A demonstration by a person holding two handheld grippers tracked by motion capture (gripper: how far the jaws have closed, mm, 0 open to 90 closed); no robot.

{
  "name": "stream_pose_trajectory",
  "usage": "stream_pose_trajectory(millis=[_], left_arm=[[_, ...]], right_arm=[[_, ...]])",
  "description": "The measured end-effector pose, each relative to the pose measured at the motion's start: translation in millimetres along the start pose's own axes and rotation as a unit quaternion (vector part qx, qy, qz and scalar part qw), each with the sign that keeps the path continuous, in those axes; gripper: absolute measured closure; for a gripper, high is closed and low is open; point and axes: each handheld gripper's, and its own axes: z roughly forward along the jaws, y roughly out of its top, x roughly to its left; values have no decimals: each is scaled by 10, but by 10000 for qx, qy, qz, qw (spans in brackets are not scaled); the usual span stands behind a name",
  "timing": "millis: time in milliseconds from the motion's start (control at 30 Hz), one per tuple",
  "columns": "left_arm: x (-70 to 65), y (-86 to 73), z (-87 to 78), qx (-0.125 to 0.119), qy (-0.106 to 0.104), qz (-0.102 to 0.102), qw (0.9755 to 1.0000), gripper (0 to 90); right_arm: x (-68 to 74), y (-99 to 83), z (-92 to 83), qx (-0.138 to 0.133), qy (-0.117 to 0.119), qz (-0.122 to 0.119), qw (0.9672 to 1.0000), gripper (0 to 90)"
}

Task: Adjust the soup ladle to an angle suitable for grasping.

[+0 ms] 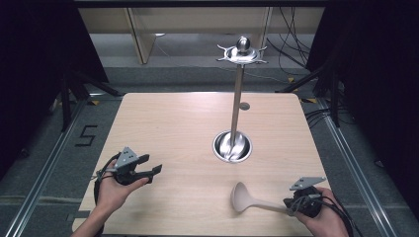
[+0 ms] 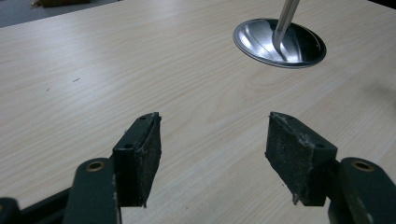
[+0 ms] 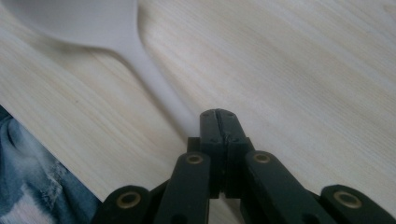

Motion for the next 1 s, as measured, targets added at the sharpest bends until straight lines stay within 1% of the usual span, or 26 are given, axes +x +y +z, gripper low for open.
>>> stream_pose_trajectory(millis=[33, 67, 100, 167, 200, 233, 267, 300, 333, 367, 433, 467, 500, 533, 567, 600, 633, 667, 700, 733, 800, 833, 867, 900, 933, 1000], left_arm=[[18, 6, 6, 0, -31, 84, 10000, 350], [9, 1, 18, -11, -15, -21, 10000, 351], [16, 1, 29, 0, -31, -7, 10000, 352], [21, 0, 41, 33, -42, 32, 10000, 352], [7, -6, 51, 54, -79, 3, 10000, 352], [-5, -11, 51, 47, -78, -10, 10000, 352], [-17, -8, 44, 53, -88, 112, 9999, 351], [-17, -8, 44, 53, -88, 112, 9999, 349], [-37, -8, 38, 43, -67, 124, 9999, 349], [-57, -6, 35, 53, -89, 167, 9998, 349], [-58, -4, 40, 43, -155, 202, 9997, 349], [-69, -7, 43, 40, -142, 150, 9998, 349], [-66, -6, 47, 55, -158, 208, 9996, 348], [-64, -4, 53, 82, -168, 254, 9995, 349], [-64, -4, 53, 82, -168, 254, 9995, 349], [-61, 4, 55, 102, -161, 287, 9994, 348], [-62, 9, 61, 117, -137, 261, 9995, 348], [-58, 16, 72, 110, -171, 268, 9994, 348], [-55, 30, 91, 108, -162, 308, 9993, 348], [-62, 41, 107, 109, -166, 277, 9994, 348], [-68, 59, 145, 133, -193, 287, 9993, 348], [-69, 74, 178, 151, -219, 324, 9991, 349], [-72, 87, 205, 162, -247, 350, 9990, 349], [-84, 112, 254, 167, -279, 372, 9988, 350], [-84, 112, 254, 167, -279, 372, 9988, 351], [-102, 143, 316, 178, -340, 389, 9985, 351]], right_arm=[[-1, 11, -9, 74, 28, 64, 9999, 900], [-14, 27, -22, 24, 35, 143, 9999, 900], [-40, 46, -42, -4, 40, 95, 9999, 900], [-57, 93, -77, 54, 24, 166, 9998, 900], [-60, 132, -88, 225, 105, 241, 9994, 900], [-62, 143, -85, 228, 130, 260, 9993, 900], [-58, 154, -84, 359, 173, 309, 9987, 900], [-53, 167, -61, 602, 272, 333, 9973, 889], [-53, 167, -61, 602, 272, 333, 9973, 889], [-46, 195, -10, 768, 332, 297, 9960, 880], [2, 231, 28, 1071, 388, 400, 9927, 877], [2, 231, 28, 1071, 388, 400, 9927, 877], [11, 245, 44, 1109, 414, 410, 9921, 879], [49, 253, 90, 1219, 386, 540, 9903, 879], [49, 253, 90, 1219, 386, 540, 9903, 879], [23, 255, 96, 1283, 242, 439, 9905, 880], [59, 258, 76, 1401, 283, 707, 9872, 882], [59, 258, 76, 1401, 283, 707, 9872, 882], [39, 235, 92, 1329, 305, 599, 9889, 884], [54, 187, 76, 1438, 312, 905, 9850, 893], [43, 169, 74, 1447, 254, 911, 9849, 897], [42, 143, 71, 1438, 262, 995, 9842, 900], [-11, 88, 54, 1480, 183, 937, 9844, 900], [-19, 64, 55, 1510, 190, 1041, 9829, 900], [-19, 64, 55, 1510, 190, 1041, 9829, 900], [-46, 29, 47, 1578, 149, 1158, 9805, 900]])
